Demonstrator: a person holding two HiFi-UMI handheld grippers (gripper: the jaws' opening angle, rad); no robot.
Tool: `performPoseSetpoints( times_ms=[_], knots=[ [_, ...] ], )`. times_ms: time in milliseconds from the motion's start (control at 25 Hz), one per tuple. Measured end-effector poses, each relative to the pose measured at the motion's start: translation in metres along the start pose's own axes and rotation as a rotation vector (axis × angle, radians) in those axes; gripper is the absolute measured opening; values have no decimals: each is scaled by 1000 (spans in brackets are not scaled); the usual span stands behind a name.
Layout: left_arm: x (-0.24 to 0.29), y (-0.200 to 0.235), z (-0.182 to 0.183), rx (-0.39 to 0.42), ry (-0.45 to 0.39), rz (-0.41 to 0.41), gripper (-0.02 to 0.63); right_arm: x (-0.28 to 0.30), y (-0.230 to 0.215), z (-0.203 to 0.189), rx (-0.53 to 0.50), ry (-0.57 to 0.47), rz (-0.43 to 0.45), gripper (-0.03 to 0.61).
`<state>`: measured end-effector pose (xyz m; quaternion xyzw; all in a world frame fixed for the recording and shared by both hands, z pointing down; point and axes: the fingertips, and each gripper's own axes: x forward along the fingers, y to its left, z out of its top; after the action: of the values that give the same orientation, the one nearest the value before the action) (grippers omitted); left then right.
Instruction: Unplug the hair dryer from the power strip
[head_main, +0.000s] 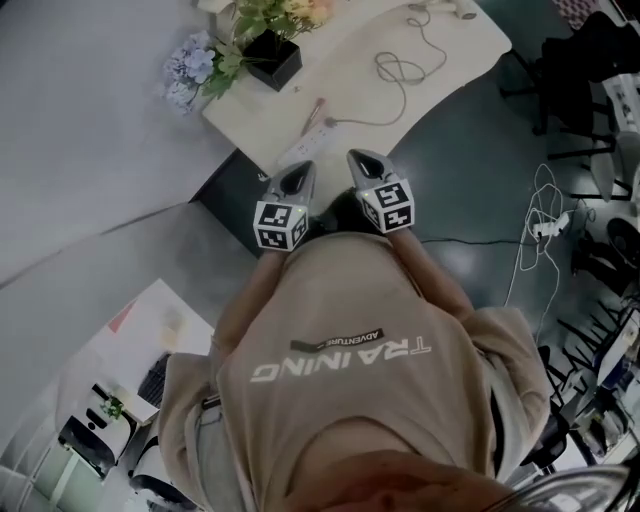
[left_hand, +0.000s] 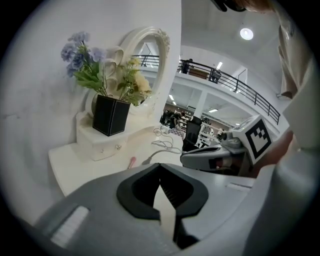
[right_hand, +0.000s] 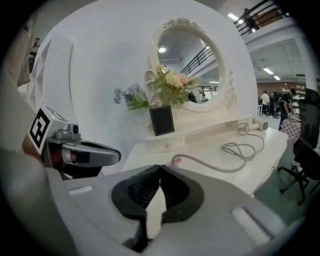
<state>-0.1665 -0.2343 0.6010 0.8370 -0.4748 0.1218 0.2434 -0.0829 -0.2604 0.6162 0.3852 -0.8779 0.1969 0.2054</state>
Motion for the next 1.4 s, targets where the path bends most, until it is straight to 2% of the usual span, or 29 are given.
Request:
performPoseSetpoints(
  times_ms=[200,440,520,600,720,960,1040,1080,1120,1400],
  knots=[
    [46,14,-16,78,101,53,2,48,-24,-10,-76,37,69,5],
    [89,41,-38,49,239,164,3,81,-37,-17,-98,71,148,5],
    [96,46,-48,37,284,179,3,89,-38,-19,-119,87,152,9],
    [99,49,-56,22,321,184,3,95,-37,-19,-120,95,158,62],
    [103,53,-60,9,346,178,3,102,-33,-11,-133,82,170,63],
    [103,58,-59,19,381,141,2,114,-30,-2,-187,124,95,63],
    [103,57,-58,24,386,125,3,114,-30,-2,-177,142,64,63],
    [103,57,-58,26,387,117,3,114,-30,-1,-165,142,50,75],
    [103,57,-58,30,389,111,3,115,-30,0,-157,141,39,117],
    [100,54,-58,32,405,68,3,132,-32,3,-213,146,-25,118]
  ],
)
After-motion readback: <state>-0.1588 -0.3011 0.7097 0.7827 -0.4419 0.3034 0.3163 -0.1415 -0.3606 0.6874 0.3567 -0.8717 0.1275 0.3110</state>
